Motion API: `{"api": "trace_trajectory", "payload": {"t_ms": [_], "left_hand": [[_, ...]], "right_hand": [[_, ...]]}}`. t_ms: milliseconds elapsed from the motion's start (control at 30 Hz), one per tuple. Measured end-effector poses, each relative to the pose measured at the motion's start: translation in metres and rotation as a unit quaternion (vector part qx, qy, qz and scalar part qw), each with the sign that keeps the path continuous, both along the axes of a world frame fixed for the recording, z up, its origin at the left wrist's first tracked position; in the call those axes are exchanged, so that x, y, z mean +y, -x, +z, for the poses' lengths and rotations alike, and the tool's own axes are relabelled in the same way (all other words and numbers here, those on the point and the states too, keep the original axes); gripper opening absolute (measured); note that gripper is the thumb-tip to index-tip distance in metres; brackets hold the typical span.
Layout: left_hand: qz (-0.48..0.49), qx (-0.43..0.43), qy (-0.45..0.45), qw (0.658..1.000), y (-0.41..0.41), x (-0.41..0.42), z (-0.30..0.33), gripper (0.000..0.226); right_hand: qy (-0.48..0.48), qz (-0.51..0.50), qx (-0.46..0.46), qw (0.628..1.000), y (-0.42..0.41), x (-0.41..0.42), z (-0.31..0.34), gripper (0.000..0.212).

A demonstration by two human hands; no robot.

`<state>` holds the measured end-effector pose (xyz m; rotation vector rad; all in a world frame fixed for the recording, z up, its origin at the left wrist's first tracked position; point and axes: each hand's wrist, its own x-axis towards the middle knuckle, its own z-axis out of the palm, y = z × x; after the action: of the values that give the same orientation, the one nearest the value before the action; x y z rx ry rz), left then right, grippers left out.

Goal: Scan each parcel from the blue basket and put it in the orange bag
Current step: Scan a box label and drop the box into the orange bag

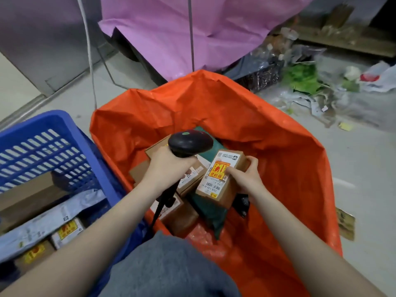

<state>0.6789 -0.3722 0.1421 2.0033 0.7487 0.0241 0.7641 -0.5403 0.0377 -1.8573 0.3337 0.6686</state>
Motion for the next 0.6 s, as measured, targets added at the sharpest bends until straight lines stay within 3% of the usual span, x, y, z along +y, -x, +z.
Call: {"api": "trace_trajectory", "payload": {"t_ms": [167, 300, 467, 600], "left_hand": [[-0.013, 0.024, -0.014, 1.000, -0.004, 0.002, -0.020, 0.002], [0.002, 0.026, -0.005, 1.000, -0.008, 0.004, -0.023, 0.003], [0.009, 0.022, 0.005, 1.000, -0.004, 0.005, -0.015, 0.004], [0.024, -0.002, 0.005, 1.000, 0.006, 0.010, 0.002, 0.005]], "right_hand": [[0.018, 0.022, 0.073, 0.997, 0.003, 0.001, -0.031, 0.062], [0.084, 0.103, 0.090, 0.987, 0.004, 0.000, -0.040, 0.050], [0.152, 0.155, 0.022, 0.976, -0.001, 0.002, -0.027, 0.079], [0.115, 0.138, -0.070, 0.981, -0.005, 0.013, 0.011, 0.080]]}}
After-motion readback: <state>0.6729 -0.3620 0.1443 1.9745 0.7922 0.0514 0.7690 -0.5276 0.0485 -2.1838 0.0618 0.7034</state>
